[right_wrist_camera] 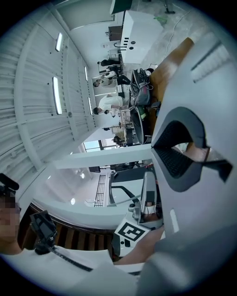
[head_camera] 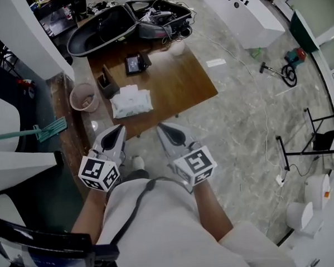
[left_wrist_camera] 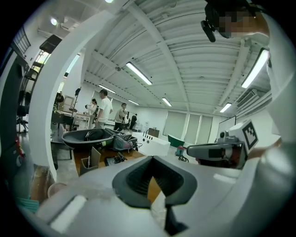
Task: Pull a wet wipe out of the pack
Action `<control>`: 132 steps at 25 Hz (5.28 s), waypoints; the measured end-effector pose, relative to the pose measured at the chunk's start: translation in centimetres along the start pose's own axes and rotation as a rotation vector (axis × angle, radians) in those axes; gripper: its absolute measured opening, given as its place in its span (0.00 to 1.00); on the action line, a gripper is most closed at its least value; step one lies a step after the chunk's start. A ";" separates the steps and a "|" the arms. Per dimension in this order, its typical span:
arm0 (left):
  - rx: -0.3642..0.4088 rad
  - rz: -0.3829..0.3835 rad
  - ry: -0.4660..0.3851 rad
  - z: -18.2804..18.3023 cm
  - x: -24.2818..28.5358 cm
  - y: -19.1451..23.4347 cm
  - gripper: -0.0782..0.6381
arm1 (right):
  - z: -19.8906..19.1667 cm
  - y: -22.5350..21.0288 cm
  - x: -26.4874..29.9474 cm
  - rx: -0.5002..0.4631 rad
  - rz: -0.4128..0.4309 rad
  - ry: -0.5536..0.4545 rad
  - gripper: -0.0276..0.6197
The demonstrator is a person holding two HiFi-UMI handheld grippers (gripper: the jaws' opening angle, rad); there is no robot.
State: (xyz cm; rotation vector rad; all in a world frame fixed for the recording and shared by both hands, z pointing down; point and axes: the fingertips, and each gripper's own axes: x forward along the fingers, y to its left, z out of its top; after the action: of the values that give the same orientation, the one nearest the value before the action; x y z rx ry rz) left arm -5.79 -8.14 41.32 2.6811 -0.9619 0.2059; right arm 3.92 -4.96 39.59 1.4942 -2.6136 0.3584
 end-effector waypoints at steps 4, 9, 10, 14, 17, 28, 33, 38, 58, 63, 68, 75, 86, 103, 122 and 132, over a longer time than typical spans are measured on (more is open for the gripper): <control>0.007 -0.040 0.016 0.5 1.3 2.3 0.12 | 0.8 -0.4 2.3 0.003 -0.037 0.008 0.05; 0.007 -0.082 0.017 1.1 2.2 4.9 0.12 | 1.4 -0.5 4.8 -0.018 -0.071 0.005 0.05; 0.006 -0.084 0.015 1.2 2.3 5.4 0.12 | 1.6 -0.5 5.2 -0.023 -0.075 0.007 0.05; -0.004 -0.081 0.009 1.0 2.2 7.2 0.12 | 1.8 -0.3 6.3 -0.042 -0.086 0.012 0.05; -0.017 -0.068 0.006 0.9 2.0 8.2 0.12 | 1.6 -0.2 6.8 -0.043 -0.087 0.039 0.05; -0.062 0.052 -0.005 -0.2 0.3 10.5 0.12 | 1.8 -0.7 10.6 -0.049 0.012 0.035 0.05; -0.071 0.110 -0.004 -0.5 1.0 10.7 0.12 | 0.0 -1.2 12.7 -0.087 0.080 0.104 0.05; -0.087 0.163 0.018 -1.3 2.4 10.9 0.12 | -1.3 -2.0 14.7 -0.120 0.141 0.151 0.05; -0.138 0.327 0.111 -4.5 7.1 12.3 0.12 | -11.2 -5.2 20.9 -0.249 0.376 0.417 0.05; -0.100 0.356 0.169 -6.5 9.3 12.3 0.15 | -12.7 -5.7 21.7 -0.248 0.410 0.442 0.06; -0.027 0.361 0.258 -9.5 12.2 12.9 0.26 | -13.8 -6.6 22.1 -0.254 0.432 0.467 0.08; -0.007 0.407 0.301 -11.2 14.6 14.1 0.29 | -14.4 -7.4 22.1 -0.262 0.458 0.488 0.08; -0.048 0.436 0.309 -11.9 14.9 15.3 0.12 | -14.1 -7.4 22.9 -0.261 0.463 0.489 0.08; -0.281 0.473 0.281 -14.2 12.6 17.6 0.12 | -15.6 -5.7 23.4 -0.241 0.460 0.552 0.19; -0.250 0.443 0.288 -14.2 12.6 17.7 0.12 | -17.4 -5.5 24.8 -0.218 0.392 0.645 0.15; -0.223 0.423 0.288 -13.8 12.6 17.1 0.12 | -17.1 -5.5 24.4 -0.230 0.373 0.645 0.06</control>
State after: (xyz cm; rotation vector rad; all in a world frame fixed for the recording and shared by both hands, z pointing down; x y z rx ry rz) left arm -7.59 -23.99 60.97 2.1491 -1.3517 0.5214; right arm -4.16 -23.58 62.11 0.6604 -2.2777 0.4577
